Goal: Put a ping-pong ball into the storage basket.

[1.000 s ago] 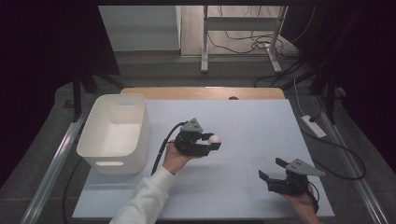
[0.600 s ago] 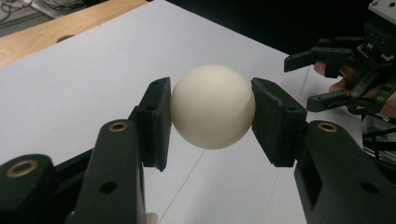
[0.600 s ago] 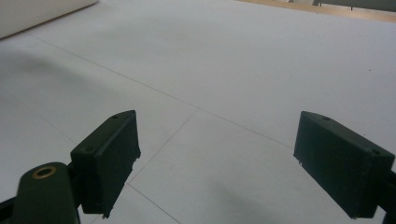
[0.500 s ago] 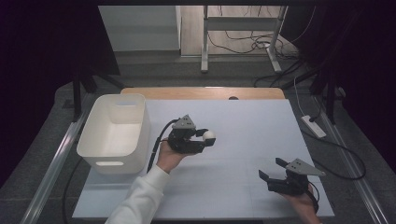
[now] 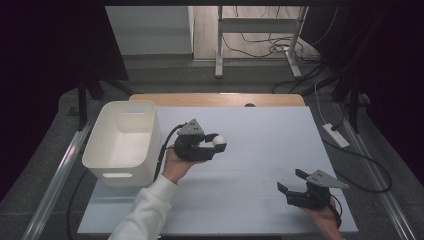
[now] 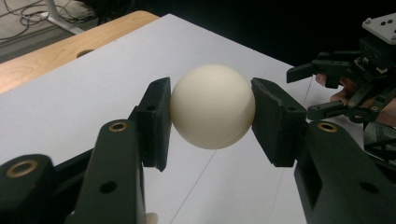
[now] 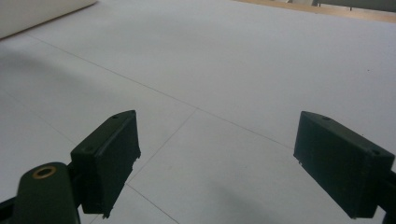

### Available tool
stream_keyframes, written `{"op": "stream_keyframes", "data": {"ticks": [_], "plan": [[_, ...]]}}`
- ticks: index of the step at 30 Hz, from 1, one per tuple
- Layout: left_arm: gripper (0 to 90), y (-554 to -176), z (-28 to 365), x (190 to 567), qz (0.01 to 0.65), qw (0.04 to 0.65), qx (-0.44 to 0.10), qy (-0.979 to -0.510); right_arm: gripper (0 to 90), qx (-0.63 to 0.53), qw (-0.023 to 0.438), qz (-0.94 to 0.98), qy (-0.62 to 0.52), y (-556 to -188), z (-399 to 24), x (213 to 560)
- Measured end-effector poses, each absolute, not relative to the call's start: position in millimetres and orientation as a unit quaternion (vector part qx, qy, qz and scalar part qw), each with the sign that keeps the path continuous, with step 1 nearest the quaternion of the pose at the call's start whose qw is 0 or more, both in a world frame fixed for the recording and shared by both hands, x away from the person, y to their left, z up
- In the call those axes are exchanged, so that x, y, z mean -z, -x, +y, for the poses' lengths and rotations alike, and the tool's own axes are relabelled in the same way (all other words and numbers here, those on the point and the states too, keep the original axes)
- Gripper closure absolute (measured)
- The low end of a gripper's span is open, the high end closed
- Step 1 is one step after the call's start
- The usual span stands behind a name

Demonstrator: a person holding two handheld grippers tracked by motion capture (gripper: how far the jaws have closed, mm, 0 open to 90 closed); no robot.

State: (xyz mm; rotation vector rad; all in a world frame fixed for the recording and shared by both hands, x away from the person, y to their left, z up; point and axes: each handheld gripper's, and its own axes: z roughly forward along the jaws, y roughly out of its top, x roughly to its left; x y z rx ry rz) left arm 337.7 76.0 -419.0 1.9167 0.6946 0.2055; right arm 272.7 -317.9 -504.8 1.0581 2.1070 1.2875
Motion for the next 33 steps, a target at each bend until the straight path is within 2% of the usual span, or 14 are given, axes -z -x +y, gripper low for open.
{"op": "stream_keyframes", "data": {"ticks": [33], "plan": [[50.9,-338,105,400,0.310,0.525,-0.119,-0.784,14.1,-0.468,0.228,0.762,-0.385,-272,-318,504]]}}
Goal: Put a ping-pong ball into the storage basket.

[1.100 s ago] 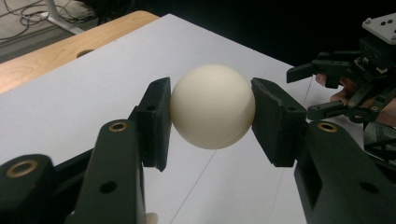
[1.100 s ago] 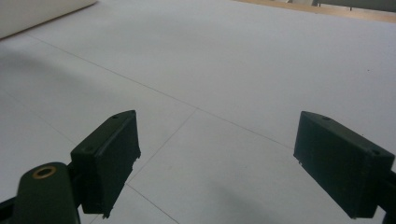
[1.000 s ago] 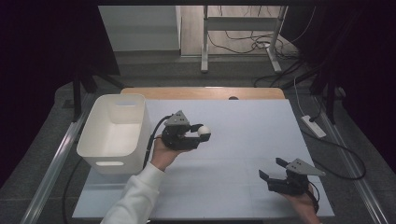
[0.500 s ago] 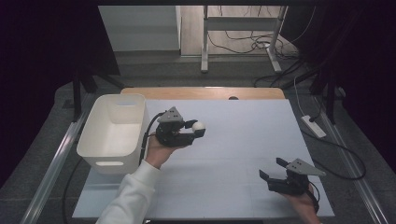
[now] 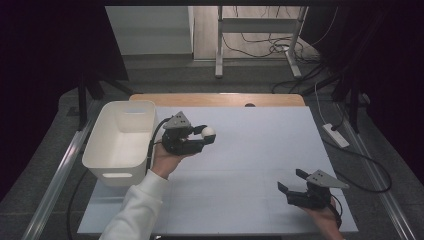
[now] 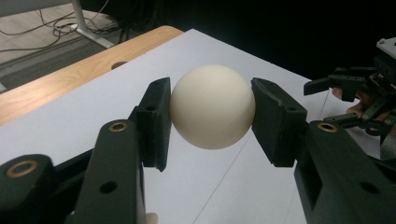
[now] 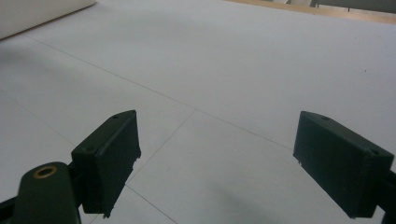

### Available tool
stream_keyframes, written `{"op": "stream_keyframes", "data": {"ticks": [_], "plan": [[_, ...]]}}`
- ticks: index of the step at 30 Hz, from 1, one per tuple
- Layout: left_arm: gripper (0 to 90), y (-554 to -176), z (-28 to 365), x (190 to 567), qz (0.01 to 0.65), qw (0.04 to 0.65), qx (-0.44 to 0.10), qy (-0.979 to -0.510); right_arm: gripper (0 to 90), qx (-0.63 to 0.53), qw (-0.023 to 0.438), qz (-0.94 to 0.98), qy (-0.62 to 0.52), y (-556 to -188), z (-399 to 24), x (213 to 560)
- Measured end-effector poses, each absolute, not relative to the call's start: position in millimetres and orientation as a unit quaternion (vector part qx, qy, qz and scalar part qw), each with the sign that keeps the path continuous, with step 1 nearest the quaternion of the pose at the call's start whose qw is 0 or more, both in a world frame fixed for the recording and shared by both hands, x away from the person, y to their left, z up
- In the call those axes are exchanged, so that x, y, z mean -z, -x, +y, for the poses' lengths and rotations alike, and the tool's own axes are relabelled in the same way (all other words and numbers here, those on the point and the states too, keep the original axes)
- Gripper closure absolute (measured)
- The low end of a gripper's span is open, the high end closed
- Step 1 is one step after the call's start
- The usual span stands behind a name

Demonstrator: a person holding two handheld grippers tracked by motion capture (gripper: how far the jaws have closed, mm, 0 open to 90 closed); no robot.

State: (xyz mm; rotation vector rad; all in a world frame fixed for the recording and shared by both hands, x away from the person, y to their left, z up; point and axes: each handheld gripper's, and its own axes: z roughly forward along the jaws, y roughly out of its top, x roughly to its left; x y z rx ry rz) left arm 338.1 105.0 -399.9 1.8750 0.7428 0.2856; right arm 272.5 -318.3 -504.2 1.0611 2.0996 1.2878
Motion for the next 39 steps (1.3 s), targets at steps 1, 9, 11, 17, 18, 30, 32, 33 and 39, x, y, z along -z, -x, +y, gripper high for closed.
{"op": "stream_keyframes", "data": {"ticks": [1,9,11,17,18,30,32,33,39], "plan": [[50.9,-338,106,400,0.311,0.524,-0.121,-0.783,14.1,-0.467,0.228,0.762,-0.385,-272,-318,504],[50.9,-338,114,396,0.316,0.524,-0.128,-0.781,14.1,-0.468,0.229,0.762,-0.385,-273,-319,504],[50.9,-338,115,395,0.318,0.525,-0.129,-0.779,14.1,-0.468,0.229,0.762,-0.385,-273,-319,504],[50.9,-338,121,393,0.321,0.525,-0.134,-0.777,14.1,-0.468,0.229,0.762,-0.385,-272,-319,504],[50.9,-338,122,392,0.322,0.525,-0.136,-0.776,14.1,-0.468,0.230,0.762,-0.385,-273,-319,504],[50.9,-336,139,387,0.337,0.529,-0.148,-0.765,14.1,-0.469,0.230,0.761,-0.385,-272,-319,504],[50.9,-336,142,386,0.339,0.529,-0.151,-0.763,14.1,-0.468,0.230,0.762,-0.385,-273,-319,504],[50.9,-336,144,385,0.340,0.529,-0.153,-0.762,14.1,-0.468,0.230,0.762,-0.385,-273,-319,504],[50.9,-336,153,383,0.350,0.530,-0.160,-0.756,14.1,-0.468,0.230,0.762,-0.384,-273,-319,504]]}}
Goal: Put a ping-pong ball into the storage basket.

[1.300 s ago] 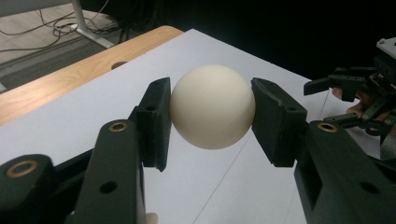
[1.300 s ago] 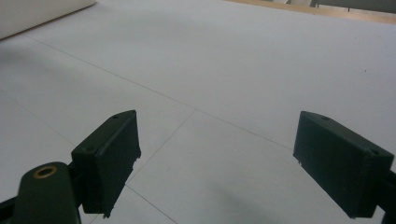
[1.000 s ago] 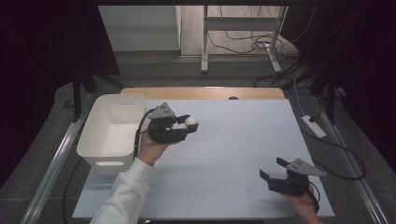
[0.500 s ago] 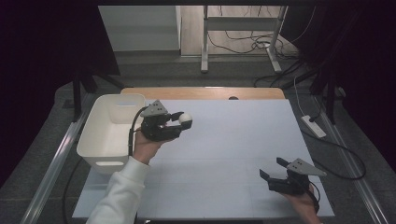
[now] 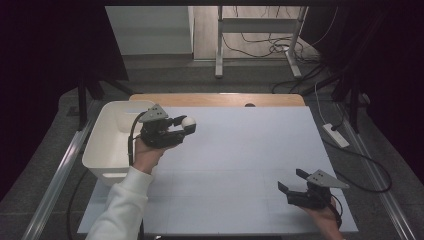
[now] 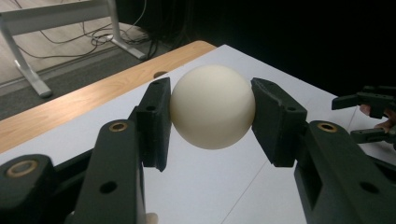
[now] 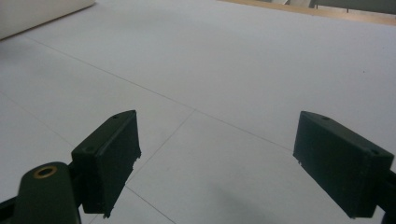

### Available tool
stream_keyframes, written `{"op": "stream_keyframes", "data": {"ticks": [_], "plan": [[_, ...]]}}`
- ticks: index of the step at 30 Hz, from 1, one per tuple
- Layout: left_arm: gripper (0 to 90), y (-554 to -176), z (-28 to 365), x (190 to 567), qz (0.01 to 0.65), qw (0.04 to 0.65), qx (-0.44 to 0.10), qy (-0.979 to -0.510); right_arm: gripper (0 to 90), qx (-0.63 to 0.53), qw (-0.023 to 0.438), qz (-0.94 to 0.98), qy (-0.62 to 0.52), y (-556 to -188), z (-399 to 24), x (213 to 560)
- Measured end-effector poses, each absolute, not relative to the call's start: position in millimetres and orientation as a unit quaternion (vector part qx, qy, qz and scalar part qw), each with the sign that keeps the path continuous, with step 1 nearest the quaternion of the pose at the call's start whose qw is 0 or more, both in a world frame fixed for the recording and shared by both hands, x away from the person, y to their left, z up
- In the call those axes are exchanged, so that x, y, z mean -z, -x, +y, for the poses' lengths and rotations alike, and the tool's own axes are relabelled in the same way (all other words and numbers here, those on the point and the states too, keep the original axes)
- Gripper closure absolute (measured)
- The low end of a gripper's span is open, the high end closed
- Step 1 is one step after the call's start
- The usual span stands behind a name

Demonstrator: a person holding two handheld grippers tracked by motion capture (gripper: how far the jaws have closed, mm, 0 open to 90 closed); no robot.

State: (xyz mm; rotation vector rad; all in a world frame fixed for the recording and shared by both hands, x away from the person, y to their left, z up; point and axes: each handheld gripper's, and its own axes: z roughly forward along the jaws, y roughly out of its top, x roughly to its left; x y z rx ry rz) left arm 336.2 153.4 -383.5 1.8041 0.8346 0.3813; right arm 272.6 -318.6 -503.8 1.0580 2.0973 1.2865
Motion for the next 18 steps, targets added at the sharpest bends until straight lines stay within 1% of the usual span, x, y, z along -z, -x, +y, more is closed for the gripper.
{"op": "stream_keyframes", "data": {"ticks": [18], "plan": [[50.9,-339,181,377,0.377,0.523,-0.184,-0.742,14.1,-0.468,0.230,0.761,-0.385,-273,-319,503]]}}
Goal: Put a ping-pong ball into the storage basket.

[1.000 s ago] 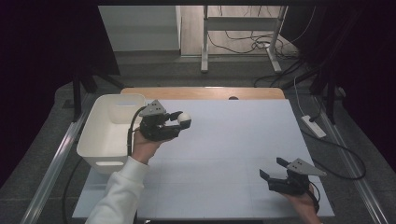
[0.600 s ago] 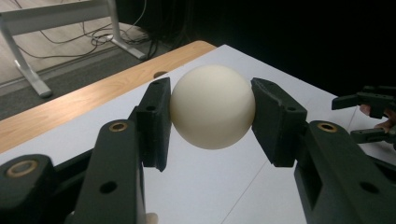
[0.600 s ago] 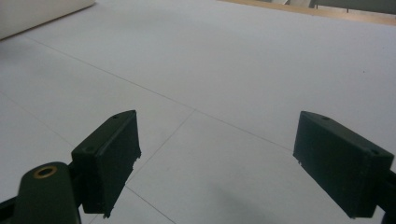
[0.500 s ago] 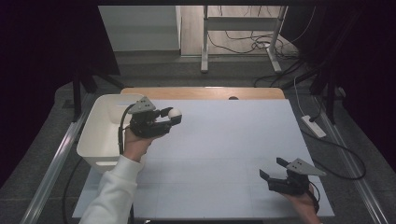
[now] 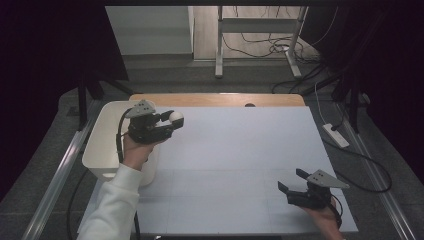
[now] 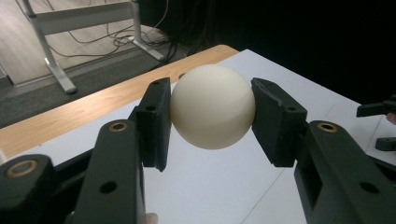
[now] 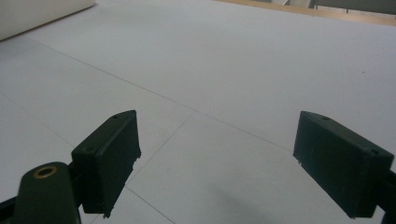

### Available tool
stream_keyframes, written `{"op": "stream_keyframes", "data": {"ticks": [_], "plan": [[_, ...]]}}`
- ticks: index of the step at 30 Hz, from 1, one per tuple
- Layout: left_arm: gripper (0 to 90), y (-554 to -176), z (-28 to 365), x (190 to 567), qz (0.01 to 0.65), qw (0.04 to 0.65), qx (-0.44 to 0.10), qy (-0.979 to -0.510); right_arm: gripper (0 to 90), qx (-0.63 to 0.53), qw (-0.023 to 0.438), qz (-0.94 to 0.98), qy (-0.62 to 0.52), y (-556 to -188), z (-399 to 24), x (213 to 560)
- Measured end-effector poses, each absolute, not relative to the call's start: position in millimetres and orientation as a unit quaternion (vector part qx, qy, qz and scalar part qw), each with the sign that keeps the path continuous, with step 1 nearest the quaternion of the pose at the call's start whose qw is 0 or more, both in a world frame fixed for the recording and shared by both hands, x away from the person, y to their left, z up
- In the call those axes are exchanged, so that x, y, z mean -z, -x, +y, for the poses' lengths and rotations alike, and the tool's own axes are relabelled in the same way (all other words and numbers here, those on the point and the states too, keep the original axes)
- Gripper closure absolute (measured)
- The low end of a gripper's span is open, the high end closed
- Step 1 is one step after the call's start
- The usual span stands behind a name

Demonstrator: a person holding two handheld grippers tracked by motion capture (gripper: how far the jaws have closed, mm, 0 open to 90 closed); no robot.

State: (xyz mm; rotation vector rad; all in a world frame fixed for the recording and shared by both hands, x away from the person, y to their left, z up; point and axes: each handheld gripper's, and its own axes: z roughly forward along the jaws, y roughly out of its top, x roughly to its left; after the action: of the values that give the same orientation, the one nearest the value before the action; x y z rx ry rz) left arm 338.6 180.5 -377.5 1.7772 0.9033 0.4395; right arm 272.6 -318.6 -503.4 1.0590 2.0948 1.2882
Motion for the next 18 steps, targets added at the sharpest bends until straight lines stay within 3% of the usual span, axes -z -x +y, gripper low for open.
{"op": "stream_keyframes", "data": {"ticks": [18], "plan": [[50.8,-343,202,375,0.408,0.508,-0.202,-0.731,14.1,-0.469,0.229,0.761,-0.385,-273,-318,503]]}}
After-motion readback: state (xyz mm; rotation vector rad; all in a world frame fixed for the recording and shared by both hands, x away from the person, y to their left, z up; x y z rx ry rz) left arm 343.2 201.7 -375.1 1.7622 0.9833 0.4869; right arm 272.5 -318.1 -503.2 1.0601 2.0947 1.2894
